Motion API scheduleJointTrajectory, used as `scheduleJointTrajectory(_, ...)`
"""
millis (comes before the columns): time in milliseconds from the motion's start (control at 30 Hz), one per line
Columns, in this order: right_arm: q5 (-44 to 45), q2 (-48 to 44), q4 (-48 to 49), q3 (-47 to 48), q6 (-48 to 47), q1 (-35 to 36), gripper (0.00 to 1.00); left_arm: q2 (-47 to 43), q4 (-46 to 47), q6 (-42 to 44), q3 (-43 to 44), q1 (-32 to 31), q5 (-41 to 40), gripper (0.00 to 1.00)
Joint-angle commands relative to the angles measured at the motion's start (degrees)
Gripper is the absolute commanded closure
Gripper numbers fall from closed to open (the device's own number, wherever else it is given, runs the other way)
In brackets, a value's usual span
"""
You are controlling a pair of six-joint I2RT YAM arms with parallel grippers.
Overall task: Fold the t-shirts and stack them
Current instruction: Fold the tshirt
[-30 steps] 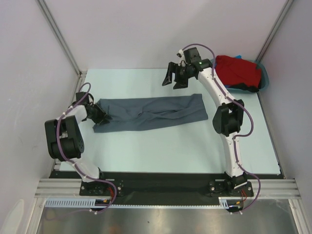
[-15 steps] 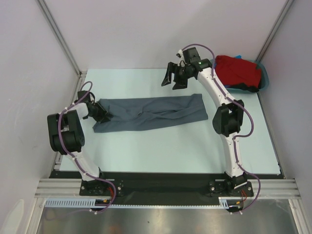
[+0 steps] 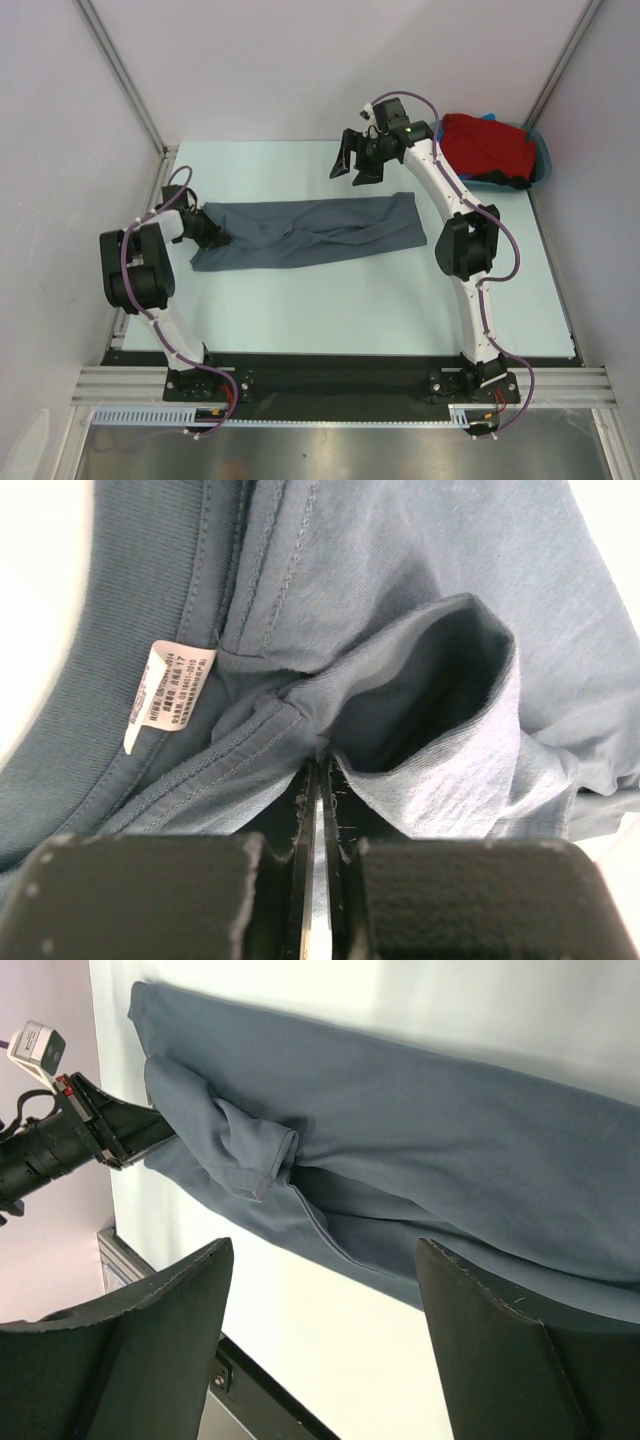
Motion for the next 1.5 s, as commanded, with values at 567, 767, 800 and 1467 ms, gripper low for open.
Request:
scheduleJointTrajectory(567,0.15,-1.14,-1.91,0.86,-1.79,0.37,0.21,-7.1,-1.92,-3.72,5.15,-0.61,5.52,0.93)
scheduleJointTrajectory(767,0.33,-1.05,-2.35,0.94,-2.32,-0.07,0.21,-6.13,-3.06,-4.95,8.58,-0.78,6.49,0.89)
scheduleJointTrajectory(800,0.33,-0.96,-2.44,0.86,-2.32,-0.07,0.21,-6.13,-4.02,-4.61,9.28,-0.7,6.32,0.88)
scheduleJointTrajectory(1467,-0.99,1.23,-2.44,2.08,-2.5,-0.77,0.21,0.98,3.87,-13.98,17.96,-0.7,11.76,0.97)
